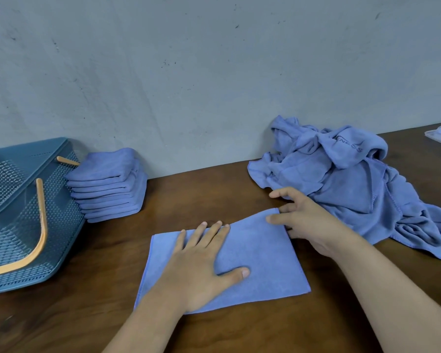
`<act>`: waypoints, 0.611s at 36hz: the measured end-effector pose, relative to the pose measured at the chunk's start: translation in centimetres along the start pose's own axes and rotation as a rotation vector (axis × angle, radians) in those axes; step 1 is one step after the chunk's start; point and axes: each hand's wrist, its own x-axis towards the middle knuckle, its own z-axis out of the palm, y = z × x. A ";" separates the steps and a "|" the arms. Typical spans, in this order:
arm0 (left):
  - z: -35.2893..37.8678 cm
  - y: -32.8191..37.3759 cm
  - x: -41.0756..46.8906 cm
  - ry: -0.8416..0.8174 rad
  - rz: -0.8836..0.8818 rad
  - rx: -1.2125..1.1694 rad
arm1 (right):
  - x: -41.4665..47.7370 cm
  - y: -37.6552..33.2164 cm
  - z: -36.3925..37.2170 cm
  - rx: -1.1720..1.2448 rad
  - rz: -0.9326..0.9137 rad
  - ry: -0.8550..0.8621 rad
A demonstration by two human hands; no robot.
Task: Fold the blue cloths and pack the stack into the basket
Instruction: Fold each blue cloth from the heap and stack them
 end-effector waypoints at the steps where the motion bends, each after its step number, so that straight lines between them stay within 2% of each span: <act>1: 0.0 0.0 0.0 0.001 0.000 0.000 | -0.2 -0.1 -0.1 0.021 0.008 -0.036; 5: 0.1 -0.1 0.0 0.001 0.007 -0.003 | -0.3 0.3 0.5 -0.157 -0.049 -0.096; 10: -0.1 -0.2 -0.1 0.005 0.077 -0.016 | 1.0 1.7 1.3 -0.222 -0.154 0.092; 16: -0.1 -0.5 -0.1 -0.021 0.106 -0.003 | 1.5 2.1 1.4 -0.253 -0.159 0.146; 22: -0.2 -0.4 -0.1 -0.032 0.107 -0.008 | 2.3 2.5 1.5 -0.389 -0.194 0.229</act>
